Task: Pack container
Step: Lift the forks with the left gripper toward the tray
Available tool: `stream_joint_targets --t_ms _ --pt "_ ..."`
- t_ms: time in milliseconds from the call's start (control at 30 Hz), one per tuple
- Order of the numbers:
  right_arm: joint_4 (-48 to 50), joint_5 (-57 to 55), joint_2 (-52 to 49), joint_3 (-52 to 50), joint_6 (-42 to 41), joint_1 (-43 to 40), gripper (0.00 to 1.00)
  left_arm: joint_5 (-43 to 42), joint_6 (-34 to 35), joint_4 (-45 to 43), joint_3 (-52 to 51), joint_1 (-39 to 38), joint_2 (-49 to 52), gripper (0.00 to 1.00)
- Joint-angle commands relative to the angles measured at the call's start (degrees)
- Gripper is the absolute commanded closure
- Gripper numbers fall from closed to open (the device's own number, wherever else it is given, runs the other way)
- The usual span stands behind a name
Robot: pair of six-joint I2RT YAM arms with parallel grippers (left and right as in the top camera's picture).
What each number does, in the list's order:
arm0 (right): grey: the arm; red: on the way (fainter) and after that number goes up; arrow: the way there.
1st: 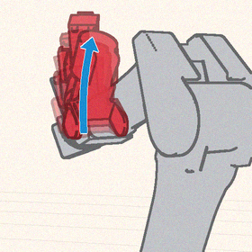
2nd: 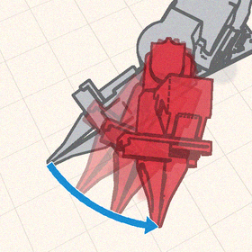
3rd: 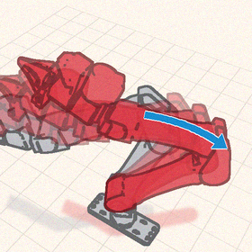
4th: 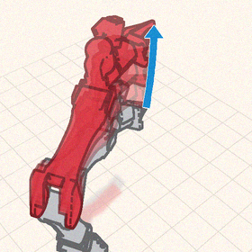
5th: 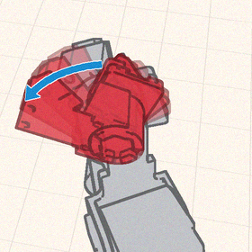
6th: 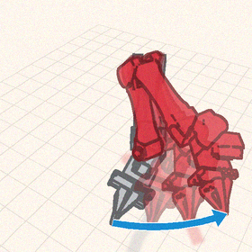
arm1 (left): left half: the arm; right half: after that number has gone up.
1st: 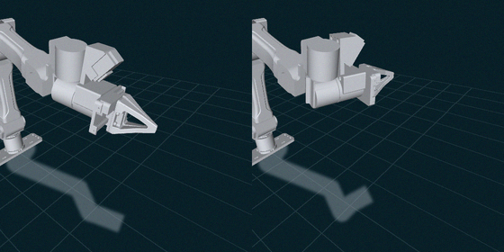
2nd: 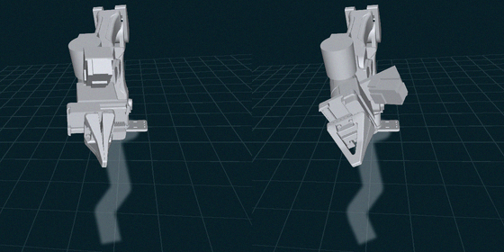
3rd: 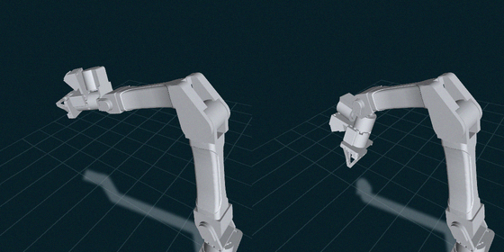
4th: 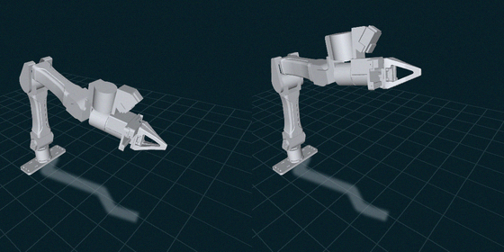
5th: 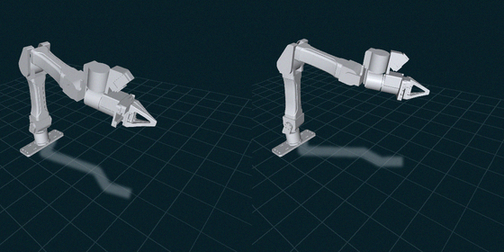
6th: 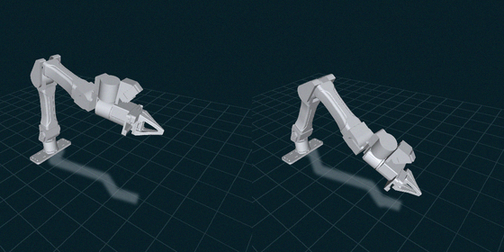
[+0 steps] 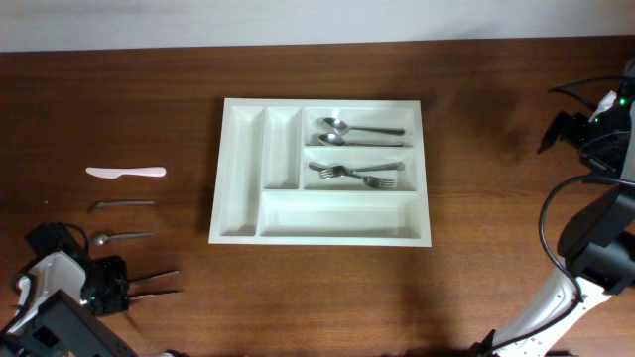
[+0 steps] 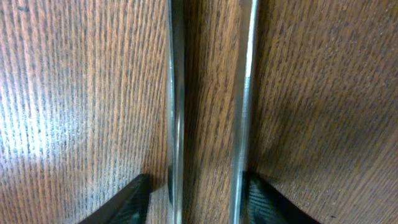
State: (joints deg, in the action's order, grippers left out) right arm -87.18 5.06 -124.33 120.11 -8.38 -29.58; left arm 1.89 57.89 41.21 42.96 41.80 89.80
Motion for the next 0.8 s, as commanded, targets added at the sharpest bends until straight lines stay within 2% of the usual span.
stream_joint_targets --t_ms 0,100,267,333,400,467,567,633,767 --pt "-0.02 0.33 1.44 0.81 0.48 0.26 0.01 -0.57 -1.16 -0.72 -1.14 0.26 0.61 0.57" --pt "-0.04 0.33 1.44 0.81 0.48 0.26 0.01 -0.44 -4.07 -1.77 -1.14 0.26 0.61 0.76" --pt "-0.02 0.33 1.44 0.81 0.48 0.26 0.01 -0.5 -7.26 -1.84 -0.74 0.26 0.59 0.82" --pt "-0.02 0.33 1.44 0.81 0.48 0.26 0.01 -1.27 -10.82 -1.73 0.22 0.22 0.31 0.91" --pt "-0.02 0.33 1.44 0.81 0.48 0.26 0.01 -3.58 -14.67 -1.55 1.6 0.2 -0.57 0.96" --pt "-0.02 0.33 1.44 0.81 0.48 0.26 0.01 -6.56 -17.57 -0.96 3.28 0.2 -2.12 0.96" --pt "-0.02 0.33 1.44 0.81 0.48 0.26 0.01 -10.78 -18.16 2.45 7.13 -0.61 -6.51 0.96" --pt "-0.02 0.33 1.44 0.81 0.48 0.26 0.01 -12.68 -18.1 6.16 10.84 -4.46 -11.72 0.94" --pt "-0.02 0.33 1.44 0.81 0.48 0.26 0.01 -12.41 -16.85 9.01 14.1 -17.27 -20.44 0.77"
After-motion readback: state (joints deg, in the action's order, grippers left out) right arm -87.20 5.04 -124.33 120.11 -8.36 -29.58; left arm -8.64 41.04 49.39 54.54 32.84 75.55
